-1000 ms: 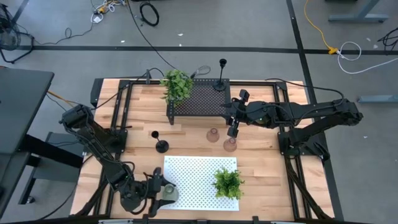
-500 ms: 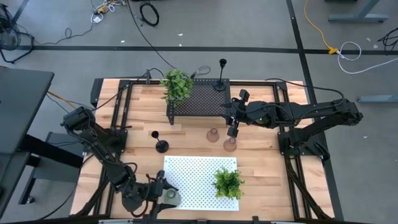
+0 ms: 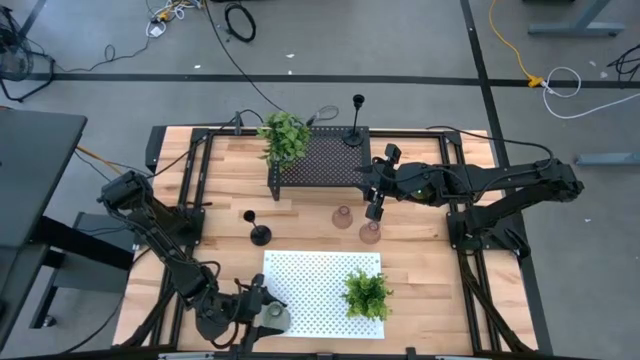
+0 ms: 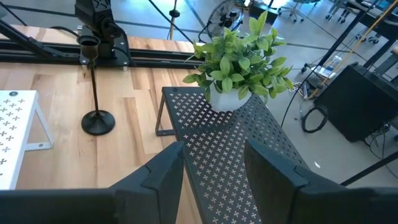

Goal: Pick & Place candle stick holders
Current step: Put the small green glass candle holder on the white shelf

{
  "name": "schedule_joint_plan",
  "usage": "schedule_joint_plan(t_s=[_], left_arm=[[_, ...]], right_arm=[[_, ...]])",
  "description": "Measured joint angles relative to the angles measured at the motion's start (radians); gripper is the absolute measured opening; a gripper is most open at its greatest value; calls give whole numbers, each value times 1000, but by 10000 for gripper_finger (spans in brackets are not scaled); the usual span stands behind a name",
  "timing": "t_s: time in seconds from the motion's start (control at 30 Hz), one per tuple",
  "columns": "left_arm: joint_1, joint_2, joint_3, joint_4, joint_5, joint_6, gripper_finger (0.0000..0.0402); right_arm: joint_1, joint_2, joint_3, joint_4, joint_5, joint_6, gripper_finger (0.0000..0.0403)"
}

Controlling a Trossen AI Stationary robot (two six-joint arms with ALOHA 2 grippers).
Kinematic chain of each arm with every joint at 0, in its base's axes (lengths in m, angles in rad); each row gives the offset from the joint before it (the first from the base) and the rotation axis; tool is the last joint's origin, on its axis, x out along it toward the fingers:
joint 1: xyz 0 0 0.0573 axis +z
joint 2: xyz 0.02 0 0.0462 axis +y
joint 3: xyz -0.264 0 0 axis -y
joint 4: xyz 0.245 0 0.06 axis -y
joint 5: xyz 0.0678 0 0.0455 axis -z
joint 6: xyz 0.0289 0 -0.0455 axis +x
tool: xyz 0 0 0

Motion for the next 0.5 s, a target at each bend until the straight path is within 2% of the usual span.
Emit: schedule_joint_plan(t_s=[0.1,0.2,0.27,0.5], left_arm=[[0,0,-1,0,-1,-22,285],[0,1,-1,-7,6,-40,330],[0,1,-1,-7,5,-42,345],[0,2,-1,-6,-13,-38,336]], right_arm=[[0,0,0,0,0,0,169],[0,0,0,0,0,0,169],[0,0,0,0,0,0,169],[0,0,0,0,0,0,169]])
